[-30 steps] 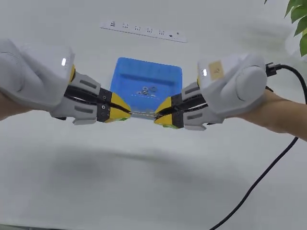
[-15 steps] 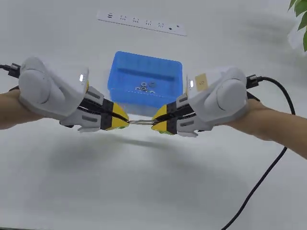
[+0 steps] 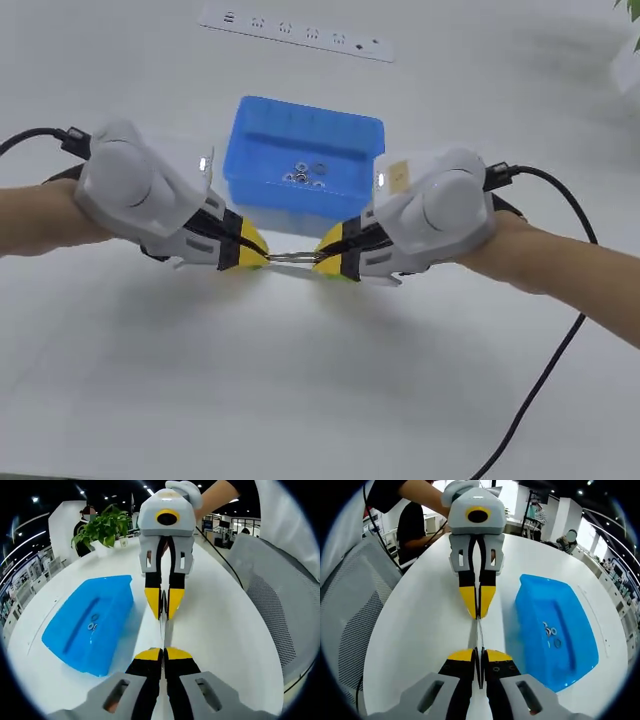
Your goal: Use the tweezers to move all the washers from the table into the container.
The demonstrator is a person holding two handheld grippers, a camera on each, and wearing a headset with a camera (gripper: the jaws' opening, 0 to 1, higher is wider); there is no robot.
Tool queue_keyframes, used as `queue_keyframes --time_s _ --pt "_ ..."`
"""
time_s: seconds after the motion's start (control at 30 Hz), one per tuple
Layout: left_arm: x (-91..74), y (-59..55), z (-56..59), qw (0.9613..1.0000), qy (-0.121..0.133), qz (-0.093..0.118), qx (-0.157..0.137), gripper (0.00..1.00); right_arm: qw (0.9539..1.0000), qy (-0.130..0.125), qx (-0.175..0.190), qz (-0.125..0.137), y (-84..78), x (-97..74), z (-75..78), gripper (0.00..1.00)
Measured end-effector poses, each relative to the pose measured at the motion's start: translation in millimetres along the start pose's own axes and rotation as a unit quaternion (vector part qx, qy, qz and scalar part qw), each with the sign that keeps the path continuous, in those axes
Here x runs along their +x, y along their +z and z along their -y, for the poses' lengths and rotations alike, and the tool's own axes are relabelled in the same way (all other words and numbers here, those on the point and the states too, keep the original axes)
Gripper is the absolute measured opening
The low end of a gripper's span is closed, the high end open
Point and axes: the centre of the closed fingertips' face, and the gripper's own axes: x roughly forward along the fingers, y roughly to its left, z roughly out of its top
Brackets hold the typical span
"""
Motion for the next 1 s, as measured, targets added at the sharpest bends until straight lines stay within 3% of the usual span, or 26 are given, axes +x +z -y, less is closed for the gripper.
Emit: queue_keyframes --time_s 0.1,0.27,0.4,0.53,0.77,0.87,1.0 --pt "0.4 -0.1 0.9 1.0 -0.004 -0.002 -0.003 0.05 0.9999 0.003 0.016 -0.003 -3.2 1.1 -3.0 0.09" --pt "1.1 0.5 0.6 0.9999 -0.004 -0.006 -0.008 0.05 0.9999 -0.005 0.008 -0.007 -1.7 0.3 -3.1 0.09" --pt "2.9 0.9 -1.0 0.9997 0.0 -0.017 -0.019 0.05 0.9992 -0.014 0.034 -0.013 -3.5 -0.6 -0.1 0.11" --pt "3.5 0.3 -1.2 0.9994 0.002 -0.03 -0.02 0.06 0.999 -0.016 0.034 -0.024 -2.9 -0.5 -0.1 0.13" --pt "4.6 1.6 0.7 0.9982 -0.002 -0.033 -0.05 0.07 0.9973 -0.01 0.065 -0.032 -3.4 -0.7 -2.6 0.16" --pt "5.2 2.1 2.3 0.9975 0.001 -0.041 -0.057 0.09 0.998 -0.011 0.036 -0.05 -3.2 -0.6 -5.7 0.18" --pt "2.7 0.0 5.0 0.997 0.011 -0.053 -0.055 0.14 0.9963 -0.031 0.046 -0.066 -5.4 -2.8 -2.0 0.24"
